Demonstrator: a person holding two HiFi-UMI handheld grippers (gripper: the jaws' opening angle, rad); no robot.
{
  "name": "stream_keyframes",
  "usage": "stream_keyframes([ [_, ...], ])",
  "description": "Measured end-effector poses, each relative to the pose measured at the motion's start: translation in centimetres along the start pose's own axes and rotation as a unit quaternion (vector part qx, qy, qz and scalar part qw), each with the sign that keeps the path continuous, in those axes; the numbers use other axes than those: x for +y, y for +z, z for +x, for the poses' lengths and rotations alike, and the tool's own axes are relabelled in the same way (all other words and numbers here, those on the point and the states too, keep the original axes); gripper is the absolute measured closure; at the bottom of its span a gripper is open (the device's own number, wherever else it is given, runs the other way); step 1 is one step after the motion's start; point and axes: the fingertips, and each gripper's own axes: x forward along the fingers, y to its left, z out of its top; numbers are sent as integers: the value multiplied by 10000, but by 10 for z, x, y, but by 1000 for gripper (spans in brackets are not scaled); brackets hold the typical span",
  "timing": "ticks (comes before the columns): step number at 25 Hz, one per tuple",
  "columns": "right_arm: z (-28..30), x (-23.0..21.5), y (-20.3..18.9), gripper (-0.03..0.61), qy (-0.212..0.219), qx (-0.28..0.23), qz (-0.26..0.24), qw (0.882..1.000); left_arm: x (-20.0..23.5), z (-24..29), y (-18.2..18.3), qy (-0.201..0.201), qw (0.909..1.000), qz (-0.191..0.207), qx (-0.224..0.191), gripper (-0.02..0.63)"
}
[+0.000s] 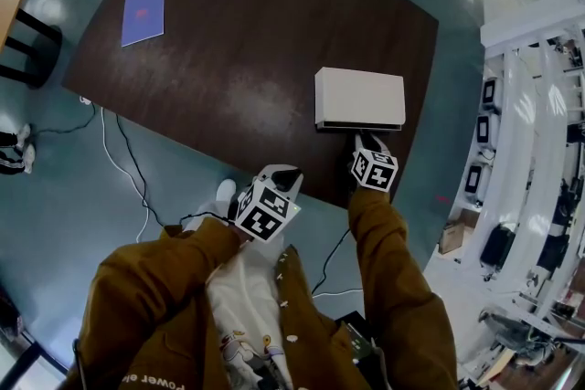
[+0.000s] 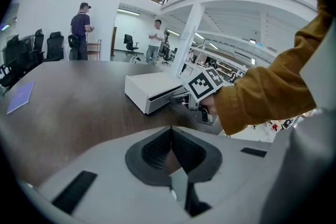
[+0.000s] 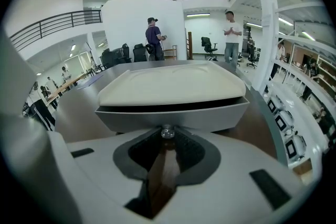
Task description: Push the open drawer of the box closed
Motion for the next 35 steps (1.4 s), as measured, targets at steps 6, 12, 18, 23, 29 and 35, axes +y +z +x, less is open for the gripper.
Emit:
stream_keyframes([
  [6, 5, 3, 4, 500, 17, -37, 57, 10000, 4, 0, -2, 5, 10000, -8, 4, 607],
  [12, 13, 1, 8, 500, 33, -57, 99, 9999, 8, 5, 1, 4, 10000, -23, -1, 607],
  [18, 11, -2, 9, 500, 46, -62, 152, 9999, 6, 4, 2, 22, 10000, -34, 14, 607],
  [23, 12, -1, 9, 499, 96, -71, 200, 9997, 6, 5, 2, -4, 10000, -9, 6, 607],
  [29, 8, -3, 4, 390, 104, 8, 558, 9984, 3, -1, 5, -4, 10000, 8, -46, 607],
  [35, -8, 4, 8, 390, 189, -114, 498, 9985, -5, -4, 7, -52, 9999, 104, -108, 607],
])
